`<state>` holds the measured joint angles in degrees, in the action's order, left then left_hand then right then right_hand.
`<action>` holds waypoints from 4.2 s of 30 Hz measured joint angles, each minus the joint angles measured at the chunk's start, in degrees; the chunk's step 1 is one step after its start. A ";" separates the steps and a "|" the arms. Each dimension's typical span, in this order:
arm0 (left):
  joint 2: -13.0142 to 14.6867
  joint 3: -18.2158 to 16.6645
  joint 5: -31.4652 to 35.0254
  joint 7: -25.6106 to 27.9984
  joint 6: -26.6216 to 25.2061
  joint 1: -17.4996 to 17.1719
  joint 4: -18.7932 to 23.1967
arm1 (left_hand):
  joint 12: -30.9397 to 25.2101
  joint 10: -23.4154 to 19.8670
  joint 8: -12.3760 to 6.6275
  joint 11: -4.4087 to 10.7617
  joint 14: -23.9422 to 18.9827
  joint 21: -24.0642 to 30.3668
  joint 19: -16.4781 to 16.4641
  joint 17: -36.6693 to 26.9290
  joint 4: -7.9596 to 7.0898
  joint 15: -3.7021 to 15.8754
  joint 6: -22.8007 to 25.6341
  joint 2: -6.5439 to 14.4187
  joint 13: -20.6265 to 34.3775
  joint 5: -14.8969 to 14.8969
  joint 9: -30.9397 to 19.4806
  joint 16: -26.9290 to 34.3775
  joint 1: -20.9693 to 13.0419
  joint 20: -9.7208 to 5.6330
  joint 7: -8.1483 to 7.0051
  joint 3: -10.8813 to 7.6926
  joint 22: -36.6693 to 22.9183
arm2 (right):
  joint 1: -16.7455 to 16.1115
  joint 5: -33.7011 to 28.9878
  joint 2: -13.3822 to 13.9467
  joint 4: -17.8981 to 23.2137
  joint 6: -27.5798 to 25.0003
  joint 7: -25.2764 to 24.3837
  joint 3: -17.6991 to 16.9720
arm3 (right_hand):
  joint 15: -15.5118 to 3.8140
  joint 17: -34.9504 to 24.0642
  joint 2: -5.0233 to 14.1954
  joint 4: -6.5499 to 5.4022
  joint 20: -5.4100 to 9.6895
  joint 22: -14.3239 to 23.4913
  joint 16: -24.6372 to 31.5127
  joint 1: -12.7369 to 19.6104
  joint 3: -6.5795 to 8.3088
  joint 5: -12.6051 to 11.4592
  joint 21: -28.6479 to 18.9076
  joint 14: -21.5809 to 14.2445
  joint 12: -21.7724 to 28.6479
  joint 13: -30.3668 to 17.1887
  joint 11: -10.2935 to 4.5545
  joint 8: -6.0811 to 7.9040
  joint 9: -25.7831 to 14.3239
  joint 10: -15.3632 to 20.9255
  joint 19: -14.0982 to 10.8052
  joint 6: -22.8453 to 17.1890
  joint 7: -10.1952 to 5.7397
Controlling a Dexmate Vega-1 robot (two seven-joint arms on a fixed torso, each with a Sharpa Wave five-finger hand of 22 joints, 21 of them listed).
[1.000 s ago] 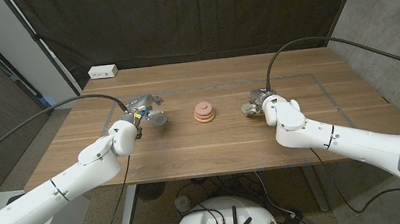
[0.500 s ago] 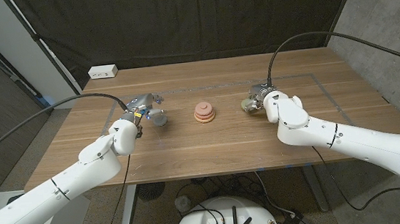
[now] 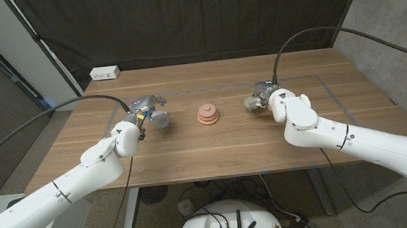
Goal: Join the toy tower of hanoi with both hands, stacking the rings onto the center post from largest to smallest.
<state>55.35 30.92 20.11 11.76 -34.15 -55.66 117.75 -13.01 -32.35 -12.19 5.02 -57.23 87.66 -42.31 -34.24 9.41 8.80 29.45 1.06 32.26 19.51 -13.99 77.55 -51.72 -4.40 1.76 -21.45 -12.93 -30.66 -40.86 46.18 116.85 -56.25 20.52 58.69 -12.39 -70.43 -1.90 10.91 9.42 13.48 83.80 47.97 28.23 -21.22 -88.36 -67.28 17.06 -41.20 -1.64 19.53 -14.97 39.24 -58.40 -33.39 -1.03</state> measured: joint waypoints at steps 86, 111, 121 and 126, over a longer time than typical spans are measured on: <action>-2.87 -1.51 2.20 7.66 1.19 -2.61 -2.36 | 0.37 -1.36 0.00 1.14 -1.03 0.72 -0.95 0.10 0.09 0.41 1.13 -0.83 0.81 0.00 -0.54 0.89 0.21 -0.11 -1.14 -1.01 0.26 | -3.10 -1.70 -5.55 -2.48 31.90 0.42 -10.42 | -0.20 0.15 0.00 1.18 0.70 1.32 3.99 0.00 1.18 -1.89 0.23 -1.42 -2.95 -1.70 0.91 0.00 0.90 0.91 -1.92 -0.81 0.82; -3.29 -2.46 0.48 10.23 4.38 -4.00 -4.29 | 0.36 -1.85 0.00 1.23 -1.33 0.71 -0.93 -0.42 -0.07 0.72 1.65 -0.83 1.08 0.00 -0.53 1.11 0.21 -0.09 -1.24 -1.65 0.27 | 0.14 -2.93 -10.12 -7.18 33.58 2.95 -7.55 | -0.20 0.14 0.00 1.58 0.70 1.30 3.99 0.00 1.58 -2.10 0.23 -1.42 -3.85 -2.09 0.90 0.00 1.02 0.90 -1.92 -0.80 0.81; -3.21 -2.79 0.36 10.56 3.87 -4.80 -3.91 | 0.37 -2.06 0.00 1.43 -1.33 0.68 -0.92 -0.42 0.23 0.72 1.87 -0.83 1.08 0.00 -0.52 1.10 0.21 -0.09 -1.04 -1.97 0.28 | 1.88 -4.43 -11.99 -9.10 33.79 4.38 -5.85 | -0.20 0.14 0.00 1.58 0.70 1.30 3.99 0.00 1.58 -2.31 0.48 -1.42 -4.10 -2.28 0.90 0.00 1.02 0.90 -1.92 -0.80 0.80; -3.11 -2.80 0.35 10.58 3.63 -4.87 -3.77 | 0.37 -2.06 0.00 1.43 -1.33 0.68 -0.93 -0.39 0.08 0.72 1.87 -0.83 1.07 0.00 -0.52 1.10 0.21 -0.09 -1.04 -2.12 0.28 | 2.74 -4.77 -12.91 -10.32 33.74 5.10 -5.05 | -0.20 0.14 0.00 1.58 0.70 1.29 3.99 0.00 1.58 -2.31 0.48 -1.42 -4.27 -2.45 0.90 0.00 1.02 0.90 -1.92 -0.79 0.80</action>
<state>52.24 28.12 20.46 22.34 -30.52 -60.53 113.98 -12.65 -34.40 -12.19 6.45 -58.55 88.34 -43.23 -34.63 9.49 9.52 31.32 0.23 33.33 19.51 -14.51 78.66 -51.51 -4.50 0.72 -23.57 -12.65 -27.91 -45.62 33.27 106.53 -22.51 25.63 53.64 -12.60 -70.30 -1.90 12.48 10.12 14.77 87.79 47.97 29.81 -23.53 -87.87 -68.70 12.79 -43.65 -0.74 19.53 -13.95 40.14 -60.32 -34.18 -0.23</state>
